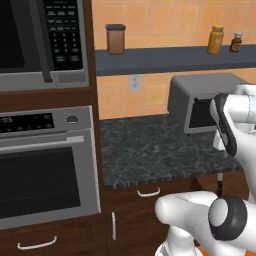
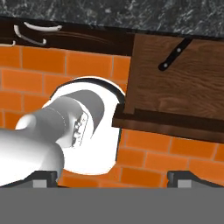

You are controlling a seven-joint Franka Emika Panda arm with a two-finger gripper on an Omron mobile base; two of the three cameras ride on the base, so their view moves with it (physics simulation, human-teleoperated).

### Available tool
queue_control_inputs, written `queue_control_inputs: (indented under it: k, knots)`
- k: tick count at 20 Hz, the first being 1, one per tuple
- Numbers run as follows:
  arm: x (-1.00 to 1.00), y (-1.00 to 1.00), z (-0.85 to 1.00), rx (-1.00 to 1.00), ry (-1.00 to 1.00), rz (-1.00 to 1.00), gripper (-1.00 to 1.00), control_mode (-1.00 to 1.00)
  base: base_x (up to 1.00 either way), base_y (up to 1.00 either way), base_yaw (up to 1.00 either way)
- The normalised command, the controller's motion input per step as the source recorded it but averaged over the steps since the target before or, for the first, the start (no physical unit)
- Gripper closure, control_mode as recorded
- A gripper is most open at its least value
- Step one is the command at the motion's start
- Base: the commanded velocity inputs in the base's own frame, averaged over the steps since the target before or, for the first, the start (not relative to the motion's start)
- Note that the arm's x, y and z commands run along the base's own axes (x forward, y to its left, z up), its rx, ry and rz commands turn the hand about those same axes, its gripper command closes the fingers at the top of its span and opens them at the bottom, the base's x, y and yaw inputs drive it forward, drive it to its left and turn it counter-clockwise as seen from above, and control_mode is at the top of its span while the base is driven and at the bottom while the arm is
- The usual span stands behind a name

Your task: Pick up the knife from the drawer and place it on the cutting board. Then place the meat from the plate to the cutting board.

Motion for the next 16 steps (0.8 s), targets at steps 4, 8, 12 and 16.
queue_control_inputs:
  k: [4, 8, 12, 16]
  knots:
    - [0.00, -0.42, -0.07, 0.09, 0.00, 0.00, -1.00, -1.00, 0.00, 0.00, -0.01]
    - [0.08, -0.92, -0.51, 0.22, -0.03, -0.01, -1.00, -1.00, 0.00, 0.00, 0.00]
    - [0.19, -1.00, -0.87, 0.18, -0.12, 0.01, -1.00, -1.00, 0.00, 0.00, 0.00]
    - [-0.09, -0.56, -0.14, -0.03, -0.01, 0.00, -1.00, -1.00, 0.00, 0.00, 0.00]
